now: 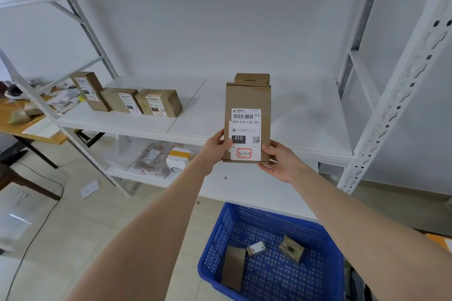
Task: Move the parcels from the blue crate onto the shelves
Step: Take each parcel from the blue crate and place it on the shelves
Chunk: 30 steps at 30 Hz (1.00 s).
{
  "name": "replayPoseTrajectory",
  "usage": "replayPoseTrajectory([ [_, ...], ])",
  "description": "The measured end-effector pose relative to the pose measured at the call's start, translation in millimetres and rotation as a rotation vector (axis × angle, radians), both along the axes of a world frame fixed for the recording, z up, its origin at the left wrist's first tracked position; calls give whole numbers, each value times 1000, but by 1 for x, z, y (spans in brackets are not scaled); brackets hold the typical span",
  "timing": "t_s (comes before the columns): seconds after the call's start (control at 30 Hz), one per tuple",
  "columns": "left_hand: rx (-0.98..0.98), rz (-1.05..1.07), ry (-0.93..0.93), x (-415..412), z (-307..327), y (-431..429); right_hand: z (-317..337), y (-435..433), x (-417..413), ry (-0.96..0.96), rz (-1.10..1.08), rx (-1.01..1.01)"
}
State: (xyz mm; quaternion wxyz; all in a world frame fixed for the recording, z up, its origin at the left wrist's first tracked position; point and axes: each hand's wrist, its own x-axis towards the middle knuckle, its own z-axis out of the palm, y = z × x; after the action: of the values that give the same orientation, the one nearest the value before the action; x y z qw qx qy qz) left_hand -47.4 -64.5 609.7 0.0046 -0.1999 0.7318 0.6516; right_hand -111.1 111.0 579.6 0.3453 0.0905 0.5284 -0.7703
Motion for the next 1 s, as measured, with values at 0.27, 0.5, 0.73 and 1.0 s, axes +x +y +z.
replayPoseTrajectory([
  [0.27,-99,-81,-62,-15,-7,-47,2,-55,-16,189,-89,232],
  [0.5,-130,-293,-242,-34,-22,-143,-12,-128,-11,159,-101,321],
  [0.73,-64,-183,-163,-58,-35,-218,-19,-198,4,191,20,432],
  [1.0,-46,-328,-99,-81,-41,-185,-19,-168,1,186,-134,485],
])
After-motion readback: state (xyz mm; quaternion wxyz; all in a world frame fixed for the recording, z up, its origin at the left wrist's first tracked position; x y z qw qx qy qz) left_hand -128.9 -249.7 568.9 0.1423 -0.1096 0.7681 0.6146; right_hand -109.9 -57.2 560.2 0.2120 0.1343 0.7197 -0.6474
